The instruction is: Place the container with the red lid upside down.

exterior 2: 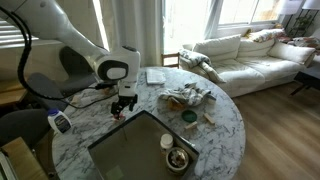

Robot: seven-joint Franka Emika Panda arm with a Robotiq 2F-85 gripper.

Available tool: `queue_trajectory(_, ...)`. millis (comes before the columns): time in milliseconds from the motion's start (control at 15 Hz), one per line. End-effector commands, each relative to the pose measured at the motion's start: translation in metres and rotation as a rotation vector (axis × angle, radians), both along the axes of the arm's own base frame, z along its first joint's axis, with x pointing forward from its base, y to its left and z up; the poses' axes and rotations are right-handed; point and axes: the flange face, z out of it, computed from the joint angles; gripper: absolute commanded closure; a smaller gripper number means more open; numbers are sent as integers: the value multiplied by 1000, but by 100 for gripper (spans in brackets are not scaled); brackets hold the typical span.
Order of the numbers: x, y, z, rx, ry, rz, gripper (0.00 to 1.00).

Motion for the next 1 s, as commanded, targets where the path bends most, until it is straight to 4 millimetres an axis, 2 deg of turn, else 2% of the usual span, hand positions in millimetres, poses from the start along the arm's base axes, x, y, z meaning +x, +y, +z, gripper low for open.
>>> queue_trajectory(0,1,-13,-21,80,20,-57,0)
queue_trajectory(533,2,-20,-48,194,-19,-137,0)
queue_trajectory(600,1,-21,-50,195,-20,-143,8)
queue_trajectory(733,1,-23,-53,199,-21,-152,34)
queue_trajectory(933,4,-26,-51,180,-26,-169,58)
